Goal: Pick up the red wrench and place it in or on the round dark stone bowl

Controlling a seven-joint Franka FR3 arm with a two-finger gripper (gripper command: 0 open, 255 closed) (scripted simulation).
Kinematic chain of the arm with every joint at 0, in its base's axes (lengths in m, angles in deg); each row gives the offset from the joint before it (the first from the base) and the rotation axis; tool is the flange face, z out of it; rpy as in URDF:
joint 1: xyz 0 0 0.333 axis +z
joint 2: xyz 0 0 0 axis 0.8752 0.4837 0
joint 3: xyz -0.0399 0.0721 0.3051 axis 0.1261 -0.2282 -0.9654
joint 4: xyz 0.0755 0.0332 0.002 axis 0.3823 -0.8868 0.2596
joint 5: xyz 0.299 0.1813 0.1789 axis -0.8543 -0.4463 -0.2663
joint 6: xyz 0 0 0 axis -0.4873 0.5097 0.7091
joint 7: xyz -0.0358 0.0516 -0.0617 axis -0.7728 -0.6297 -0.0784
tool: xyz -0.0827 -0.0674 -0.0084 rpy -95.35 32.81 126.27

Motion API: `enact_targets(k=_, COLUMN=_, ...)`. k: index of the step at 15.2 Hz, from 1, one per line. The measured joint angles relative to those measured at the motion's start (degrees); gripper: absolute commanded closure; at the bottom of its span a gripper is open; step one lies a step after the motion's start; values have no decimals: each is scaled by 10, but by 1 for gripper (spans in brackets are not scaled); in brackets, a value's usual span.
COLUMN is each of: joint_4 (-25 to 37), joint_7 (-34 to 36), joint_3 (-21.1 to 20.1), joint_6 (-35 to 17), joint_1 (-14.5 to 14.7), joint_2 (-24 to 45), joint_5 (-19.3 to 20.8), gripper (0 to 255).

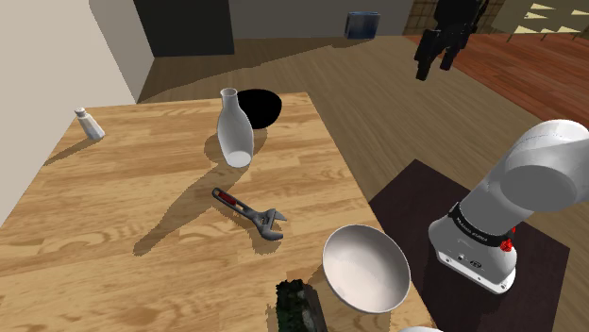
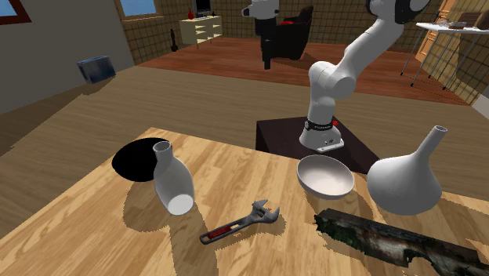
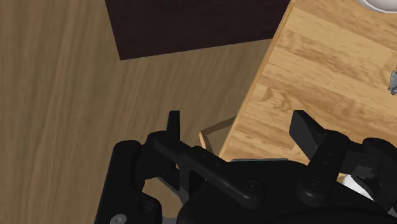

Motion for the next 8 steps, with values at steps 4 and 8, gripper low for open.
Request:
enact_targets(k=4, joint_4=-17, joint_7=13, joint_3=-17, joint_6=-33, joint_1=12, joint_2=15, joint_5=-15, gripper=0)
enact_targets(k=8, joint_4=-36, joint_7=32, joint_3=-44, joint_6=-95, joint_1=34, joint_2=54, joint_5=-39, gripper=0)
